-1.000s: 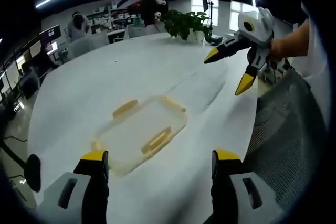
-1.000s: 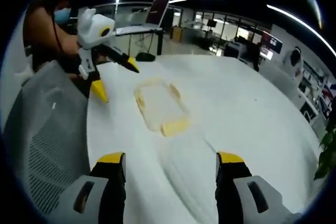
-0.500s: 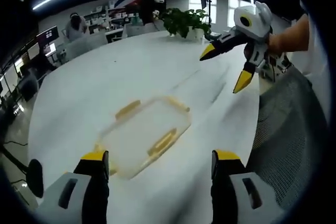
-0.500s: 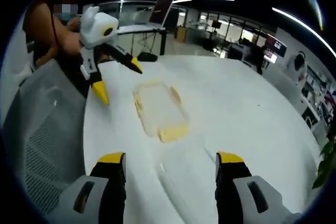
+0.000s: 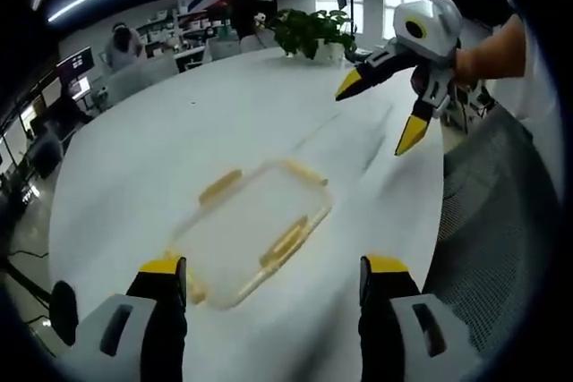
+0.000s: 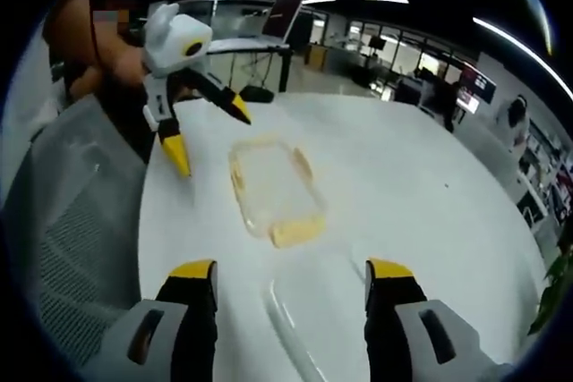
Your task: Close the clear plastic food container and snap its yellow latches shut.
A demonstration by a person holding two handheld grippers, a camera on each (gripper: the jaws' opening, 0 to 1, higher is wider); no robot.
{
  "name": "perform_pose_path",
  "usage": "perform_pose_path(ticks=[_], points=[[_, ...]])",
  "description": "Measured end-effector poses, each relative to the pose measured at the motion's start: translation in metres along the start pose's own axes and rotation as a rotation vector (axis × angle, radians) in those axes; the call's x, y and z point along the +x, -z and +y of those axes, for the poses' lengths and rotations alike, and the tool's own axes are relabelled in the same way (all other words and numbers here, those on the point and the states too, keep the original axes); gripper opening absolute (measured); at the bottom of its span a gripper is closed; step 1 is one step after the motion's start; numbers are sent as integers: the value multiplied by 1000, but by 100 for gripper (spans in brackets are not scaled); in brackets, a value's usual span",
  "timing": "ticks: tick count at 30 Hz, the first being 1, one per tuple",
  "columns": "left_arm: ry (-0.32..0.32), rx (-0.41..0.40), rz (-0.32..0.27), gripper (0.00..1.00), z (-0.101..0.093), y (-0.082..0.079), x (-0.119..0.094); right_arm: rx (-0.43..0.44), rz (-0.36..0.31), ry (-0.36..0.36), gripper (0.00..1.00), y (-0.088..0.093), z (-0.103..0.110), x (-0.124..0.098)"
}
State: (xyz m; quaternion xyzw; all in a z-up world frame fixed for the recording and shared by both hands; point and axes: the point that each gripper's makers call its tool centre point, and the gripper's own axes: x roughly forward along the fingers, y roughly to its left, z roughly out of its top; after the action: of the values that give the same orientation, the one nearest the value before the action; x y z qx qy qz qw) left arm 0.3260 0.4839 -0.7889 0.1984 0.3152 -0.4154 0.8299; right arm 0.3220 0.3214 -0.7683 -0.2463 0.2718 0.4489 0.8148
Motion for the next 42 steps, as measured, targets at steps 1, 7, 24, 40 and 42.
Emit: perform_pose_path(ticks=[1, 7, 24, 40, 42], points=[[1, 4, 1, 79, 0, 0, 0, -1, 1, -2, 66, 0, 0, 0], [7, 23, 11, 79, 3, 2, 2, -29, 8, -12, 65, -2, -1, 4], [25, 79, 50, 73, 15, 8, 1, -109, 27, -52, 63, -14, -1, 18], [34, 134, 74, 73, 29, 12, 1, -150, 56, -79, 61, -14, -5, 28], [38, 138, 79, 73, 30, 13, 1, -158, 56, -82, 61, -15, -5, 29]])
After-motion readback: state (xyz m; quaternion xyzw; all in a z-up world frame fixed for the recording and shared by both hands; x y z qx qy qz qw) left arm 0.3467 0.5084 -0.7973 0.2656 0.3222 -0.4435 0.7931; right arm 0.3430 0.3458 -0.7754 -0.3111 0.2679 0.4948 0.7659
